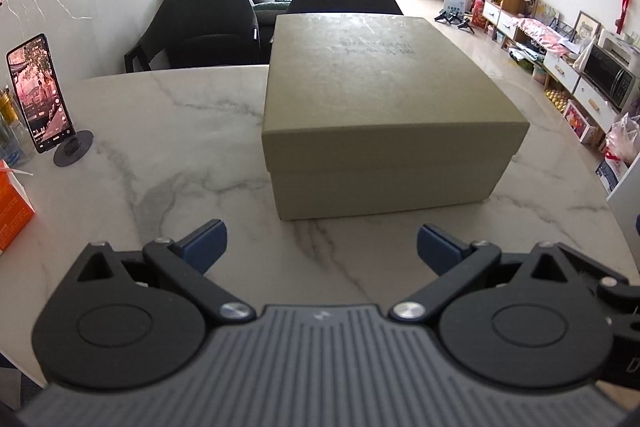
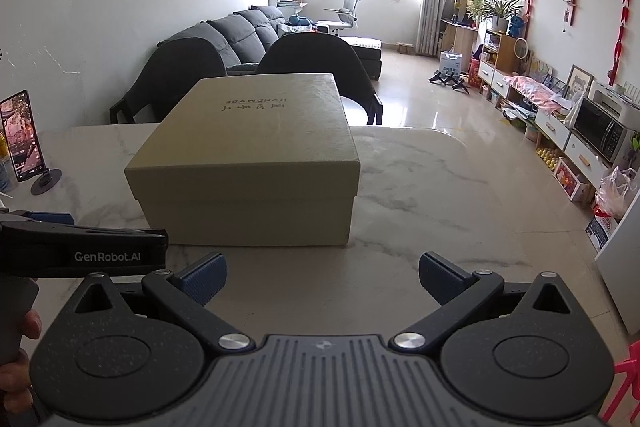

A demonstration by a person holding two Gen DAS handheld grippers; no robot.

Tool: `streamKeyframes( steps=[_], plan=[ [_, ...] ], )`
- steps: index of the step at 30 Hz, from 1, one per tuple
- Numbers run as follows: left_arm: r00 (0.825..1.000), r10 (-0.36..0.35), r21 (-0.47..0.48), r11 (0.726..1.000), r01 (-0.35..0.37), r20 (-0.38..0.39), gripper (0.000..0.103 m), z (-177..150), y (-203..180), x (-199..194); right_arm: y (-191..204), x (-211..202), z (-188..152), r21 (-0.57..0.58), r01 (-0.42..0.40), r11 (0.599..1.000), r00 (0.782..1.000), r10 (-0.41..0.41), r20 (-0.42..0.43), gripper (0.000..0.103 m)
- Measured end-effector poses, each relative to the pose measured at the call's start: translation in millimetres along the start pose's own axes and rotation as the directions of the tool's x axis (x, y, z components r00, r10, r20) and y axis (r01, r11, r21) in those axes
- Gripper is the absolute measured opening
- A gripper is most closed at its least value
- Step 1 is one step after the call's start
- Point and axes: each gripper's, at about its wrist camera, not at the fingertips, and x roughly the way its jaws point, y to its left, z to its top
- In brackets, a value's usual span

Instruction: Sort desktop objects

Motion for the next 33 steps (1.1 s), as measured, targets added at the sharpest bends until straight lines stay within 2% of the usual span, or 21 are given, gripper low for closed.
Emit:
streamKeyframes(
  steps=[33],
  plan=[
    [1.0, -0.002, -0.009, 1.0, 0.002, -0.006, 0.103, -2.3, 5.4, 4.8, 2.3, -0.8, -2.6, -0.005, -0.027, 1.0, 1.0, 0.027, 0.0, 0.103]
  ],
)
